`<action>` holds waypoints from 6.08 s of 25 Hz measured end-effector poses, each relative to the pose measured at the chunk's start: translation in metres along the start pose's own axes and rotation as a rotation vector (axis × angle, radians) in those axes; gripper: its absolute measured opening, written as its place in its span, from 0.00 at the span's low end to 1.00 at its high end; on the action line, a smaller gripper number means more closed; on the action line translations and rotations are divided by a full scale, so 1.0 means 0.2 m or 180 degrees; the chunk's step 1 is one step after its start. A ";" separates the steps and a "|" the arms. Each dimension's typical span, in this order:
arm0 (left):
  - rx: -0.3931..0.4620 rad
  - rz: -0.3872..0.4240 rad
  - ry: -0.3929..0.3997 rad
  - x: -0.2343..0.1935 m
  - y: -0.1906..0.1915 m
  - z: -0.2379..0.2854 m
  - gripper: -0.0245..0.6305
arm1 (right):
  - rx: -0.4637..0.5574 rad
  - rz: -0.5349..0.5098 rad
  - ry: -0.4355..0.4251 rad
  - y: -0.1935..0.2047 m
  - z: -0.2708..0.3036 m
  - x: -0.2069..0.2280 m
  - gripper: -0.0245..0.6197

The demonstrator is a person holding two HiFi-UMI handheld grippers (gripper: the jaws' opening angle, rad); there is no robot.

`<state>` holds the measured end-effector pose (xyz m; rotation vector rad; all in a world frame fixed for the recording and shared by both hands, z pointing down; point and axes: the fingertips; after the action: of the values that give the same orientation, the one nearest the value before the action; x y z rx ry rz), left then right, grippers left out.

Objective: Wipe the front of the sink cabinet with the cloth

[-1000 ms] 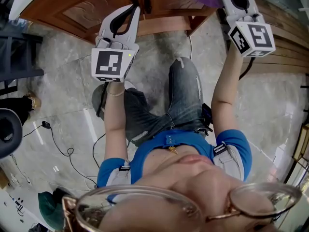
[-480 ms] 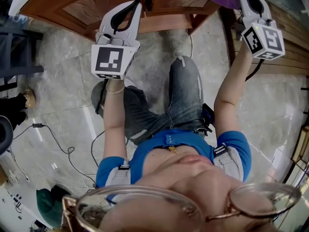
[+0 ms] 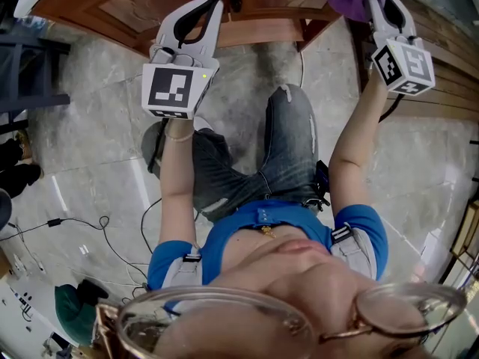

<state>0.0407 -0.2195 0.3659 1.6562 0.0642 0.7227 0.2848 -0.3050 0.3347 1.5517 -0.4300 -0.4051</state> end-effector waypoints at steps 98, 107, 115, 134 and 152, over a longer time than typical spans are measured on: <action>-0.0143 -0.0041 0.0237 0.12 0.05 0.07 0.04 | -0.0353 -0.0227 -0.0242 0.51 0.15 -0.31 0.12; -0.0150 -0.0031 0.0214 0.10 0.05 0.04 0.04 | -0.0362 -0.0192 -0.0082 0.52 0.06 -0.13 0.12; -0.0167 -0.0061 0.0229 0.11 0.07 0.05 0.04 | -0.0249 -0.0163 -0.0090 0.53 0.05 -0.11 0.12; -0.0207 -0.0065 0.0189 0.08 0.10 0.04 0.04 | -0.0466 -0.0102 0.0096 0.84 0.06 -0.11 0.12; -0.0262 -0.0092 0.0118 0.04 0.14 0.02 0.04 | -0.0514 -0.0023 -0.0167 0.90 0.13 -0.36 0.12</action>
<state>0.0395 -0.2265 0.3949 1.5605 0.0837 0.7249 0.2050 -0.2941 0.5125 1.3889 -0.4221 -0.4755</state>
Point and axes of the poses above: the fingertips, and each gripper's own axes: z forward along the fingers, x to its right, y out of its underside, and after that the axes turned 12 degrees about z, right-handed
